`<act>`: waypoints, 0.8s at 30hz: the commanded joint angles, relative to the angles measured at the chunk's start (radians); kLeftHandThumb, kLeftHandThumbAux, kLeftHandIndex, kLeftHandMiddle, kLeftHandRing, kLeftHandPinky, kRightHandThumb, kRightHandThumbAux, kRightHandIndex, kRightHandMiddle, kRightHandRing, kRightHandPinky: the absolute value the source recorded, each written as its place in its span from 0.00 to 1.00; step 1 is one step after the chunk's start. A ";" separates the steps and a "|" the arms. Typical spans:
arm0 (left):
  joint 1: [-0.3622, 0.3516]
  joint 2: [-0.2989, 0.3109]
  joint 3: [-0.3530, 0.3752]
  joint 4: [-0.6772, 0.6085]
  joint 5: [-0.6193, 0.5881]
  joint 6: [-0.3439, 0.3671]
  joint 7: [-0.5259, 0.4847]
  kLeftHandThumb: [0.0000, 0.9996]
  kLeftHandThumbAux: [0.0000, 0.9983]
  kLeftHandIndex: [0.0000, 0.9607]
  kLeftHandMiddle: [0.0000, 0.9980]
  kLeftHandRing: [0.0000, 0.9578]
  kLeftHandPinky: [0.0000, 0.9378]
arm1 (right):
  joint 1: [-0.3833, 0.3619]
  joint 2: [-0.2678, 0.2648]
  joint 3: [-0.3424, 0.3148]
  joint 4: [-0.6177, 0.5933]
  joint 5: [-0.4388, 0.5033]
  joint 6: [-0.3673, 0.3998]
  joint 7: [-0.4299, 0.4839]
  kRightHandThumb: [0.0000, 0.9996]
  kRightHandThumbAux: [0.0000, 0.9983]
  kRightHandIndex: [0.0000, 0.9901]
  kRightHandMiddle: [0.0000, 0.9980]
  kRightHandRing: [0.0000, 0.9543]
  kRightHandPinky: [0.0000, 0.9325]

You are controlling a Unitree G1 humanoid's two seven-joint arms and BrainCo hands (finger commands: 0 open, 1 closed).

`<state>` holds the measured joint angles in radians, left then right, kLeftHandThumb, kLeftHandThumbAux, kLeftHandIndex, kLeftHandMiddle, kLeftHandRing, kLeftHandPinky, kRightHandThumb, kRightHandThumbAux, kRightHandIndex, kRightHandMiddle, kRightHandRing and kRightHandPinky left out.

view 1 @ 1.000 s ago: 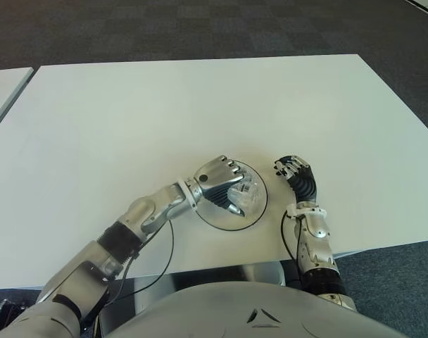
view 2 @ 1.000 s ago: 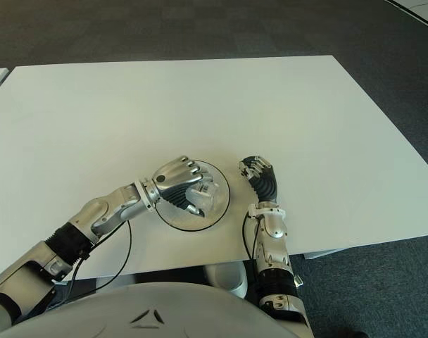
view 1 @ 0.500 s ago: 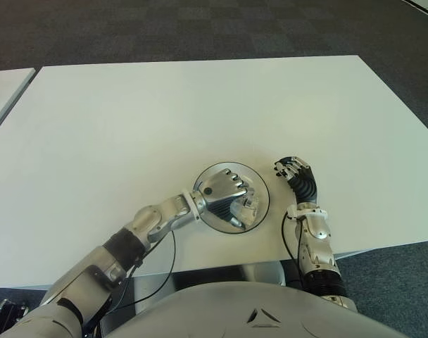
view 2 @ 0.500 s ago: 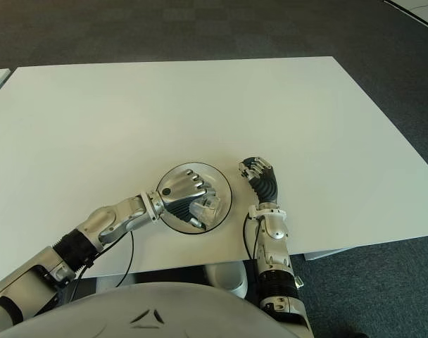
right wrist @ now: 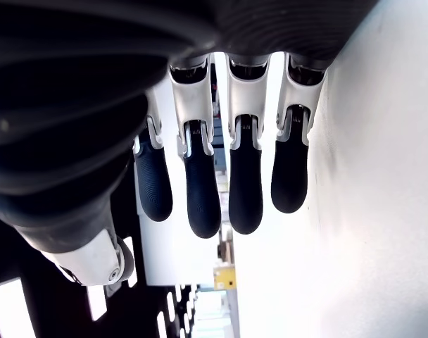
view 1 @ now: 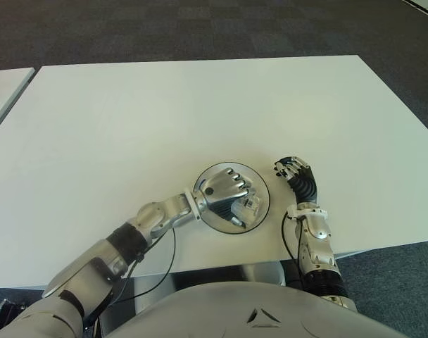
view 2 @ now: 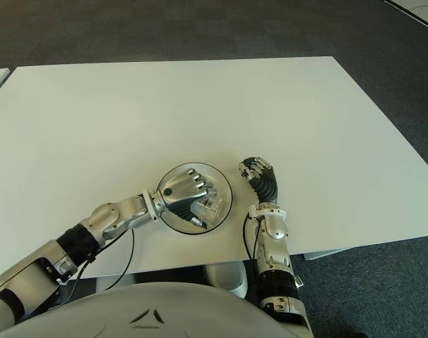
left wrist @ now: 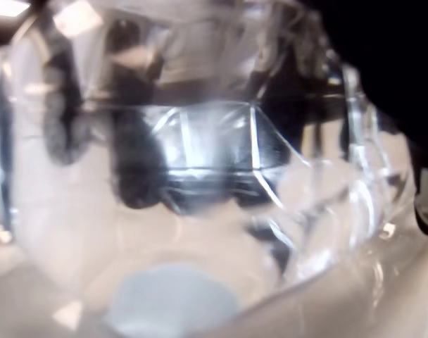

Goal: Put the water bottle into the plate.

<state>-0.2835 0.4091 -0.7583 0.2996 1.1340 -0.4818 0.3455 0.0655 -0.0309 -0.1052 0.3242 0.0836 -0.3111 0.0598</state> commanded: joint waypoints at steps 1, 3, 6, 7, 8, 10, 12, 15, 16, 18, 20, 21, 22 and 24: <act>-0.006 0.027 -0.033 0.042 0.028 -0.007 -0.046 0.85 0.66 0.45 0.49 0.71 0.70 | 0.024 0.009 -0.003 0.034 0.012 0.046 0.003 0.71 0.73 0.43 0.49 0.50 0.53; -0.012 0.030 -0.039 0.045 0.031 -0.009 -0.044 0.85 0.66 0.45 0.49 0.68 0.67 | 0.024 0.008 -0.002 0.035 0.013 0.041 0.006 0.71 0.73 0.43 0.49 0.50 0.53; -0.018 0.033 -0.043 0.048 0.034 -0.010 -0.041 0.84 0.67 0.43 0.50 0.62 0.60 | 0.023 0.008 -0.002 0.038 0.012 0.037 0.008 0.71 0.73 0.43 0.49 0.50 0.53; -0.019 0.033 -0.045 0.049 0.036 -0.010 -0.041 0.84 0.67 0.42 0.51 0.61 0.59 | 0.022 0.008 -0.002 0.038 0.011 0.036 0.009 0.71 0.73 0.43 0.49 0.50 0.54; -0.020 0.034 -0.046 0.049 0.037 -0.009 -0.040 0.83 0.67 0.40 0.51 0.58 0.56 | 0.022 0.008 -0.002 0.039 0.011 0.035 0.009 0.71 0.73 0.43 0.49 0.50 0.54; -0.023 0.037 -0.049 0.050 0.039 -0.009 -0.038 0.83 0.68 0.39 0.50 0.53 0.51 | 0.022 0.008 -0.001 0.040 0.010 0.032 0.010 0.71 0.73 0.43 0.50 0.51 0.54; -0.027 0.041 -0.053 0.048 0.036 -0.011 -0.053 0.78 0.64 0.35 0.46 0.47 0.46 | 0.021 0.008 -0.001 0.041 0.009 0.031 0.010 0.71 0.73 0.43 0.50 0.51 0.54; -0.036 0.049 -0.060 0.046 0.030 -0.019 -0.074 0.63 0.55 0.21 0.29 0.29 0.32 | 0.021 0.008 -0.001 0.043 0.007 0.029 0.009 0.71 0.73 0.43 0.50 0.51 0.54; -0.039 0.051 -0.062 0.045 0.028 -0.022 -0.079 0.61 0.55 0.19 0.26 0.26 0.30 | 0.021 0.008 -0.001 0.043 0.007 0.028 0.008 0.71 0.73 0.43 0.50 0.51 0.54; -0.047 0.056 -0.068 0.046 0.033 -0.025 -0.085 0.55 0.55 0.12 0.17 0.18 0.23 | 0.020 0.009 -0.002 0.045 0.008 0.026 0.008 0.71 0.73 0.43 0.50 0.51 0.53; -0.053 0.058 -0.071 0.047 0.038 -0.025 -0.085 0.52 0.55 0.07 0.11 0.13 0.18 | 0.020 0.011 -0.003 0.047 0.010 0.026 0.008 0.71 0.73 0.43 0.50 0.51 0.53; -0.057 0.058 -0.072 0.048 0.040 -0.025 -0.083 0.51 0.55 0.06 0.10 0.11 0.17 | 0.020 0.011 -0.003 0.049 0.012 0.027 0.009 0.71 0.73 0.43 0.50 0.51 0.53; -0.060 0.058 -0.073 0.049 0.041 -0.025 -0.082 0.49 0.56 0.04 0.07 0.09 0.15 | 0.019 0.012 -0.004 0.050 0.014 0.027 0.009 0.71 0.73 0.43 0.50 0.51 0.53; -0.062 0.058 -0.074 0.048 0.046 -0.019 -0.072 0.45 0.56 0.02 0.03 0.04 0.10 | 0.019 0.013 -0.005 0.049 0.017 0.029 0.010 0.71 0.72 0.43 0.49 0.50 0.53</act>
<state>-0.3578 0.4363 -0.8049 0.3163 1.1327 -0.5024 0.3094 0.0607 -0.0294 -0.1061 0.3344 0.0864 -0.3184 0.0690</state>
